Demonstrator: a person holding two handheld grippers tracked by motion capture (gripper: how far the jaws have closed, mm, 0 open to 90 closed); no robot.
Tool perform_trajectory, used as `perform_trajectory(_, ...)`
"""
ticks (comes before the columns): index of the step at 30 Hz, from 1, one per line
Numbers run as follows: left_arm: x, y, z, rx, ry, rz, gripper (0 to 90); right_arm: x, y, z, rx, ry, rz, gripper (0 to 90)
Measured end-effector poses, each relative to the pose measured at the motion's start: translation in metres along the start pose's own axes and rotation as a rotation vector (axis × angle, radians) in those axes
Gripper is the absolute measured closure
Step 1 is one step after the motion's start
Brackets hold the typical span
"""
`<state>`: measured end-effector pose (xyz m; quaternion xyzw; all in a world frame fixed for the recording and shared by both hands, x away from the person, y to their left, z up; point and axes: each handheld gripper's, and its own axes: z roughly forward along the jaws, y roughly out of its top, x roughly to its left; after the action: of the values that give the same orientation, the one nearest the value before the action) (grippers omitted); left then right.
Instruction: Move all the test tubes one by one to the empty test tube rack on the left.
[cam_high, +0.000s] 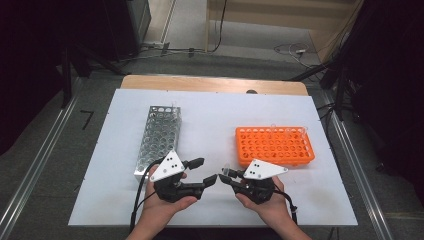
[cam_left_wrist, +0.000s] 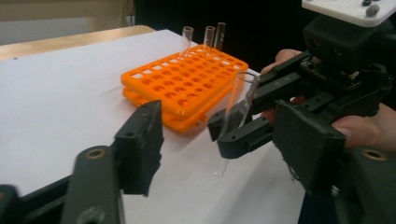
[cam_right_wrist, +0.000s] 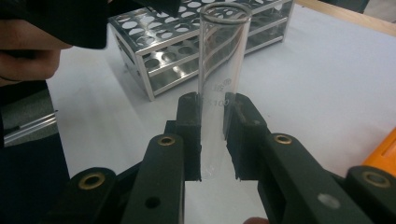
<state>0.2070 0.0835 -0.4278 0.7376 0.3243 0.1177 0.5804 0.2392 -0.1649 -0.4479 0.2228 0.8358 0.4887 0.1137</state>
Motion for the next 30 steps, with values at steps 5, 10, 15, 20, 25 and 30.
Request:
perform_trajectory(5,-0.005,-0.001,0.007,0.015,-0.020,0.009,46.2,0.005,0.001,0.003,0.007,0.017,-0.011,74.0)
perform_trajectory(10,-0.008,-0.002,0.012,0.023,-0.036,0.018,55.7,0.011,0.002,0.005,0.011,0.034,-0.027,74.0)
perform_trajectory(15,-0.009,-0.002,0.013,0.027,-0.044,0.019,63.6,0.016,0.003,0.007,0.015,0.053,-0.038,74.0)
perform_trajectory(20,-0.010,-0.003,0.015,0.035,-0.053,0.023,67.9,0.018,0.004,0.009,0.019,0.071,-0.044,74.0)
perform_trajectory(25,-0.011,-0.003,0.015,0.036,-0.052,0.035,72.9,0.018,0.003,0.010,0.022,0.082,-0.039,74.0)
perform_trajectory(30,-0.011,-0.002,0.014,0.028,-0.036,0.045,75.1,0.017,0.004,0.009,0.021,0.094,-0.031,73.9)
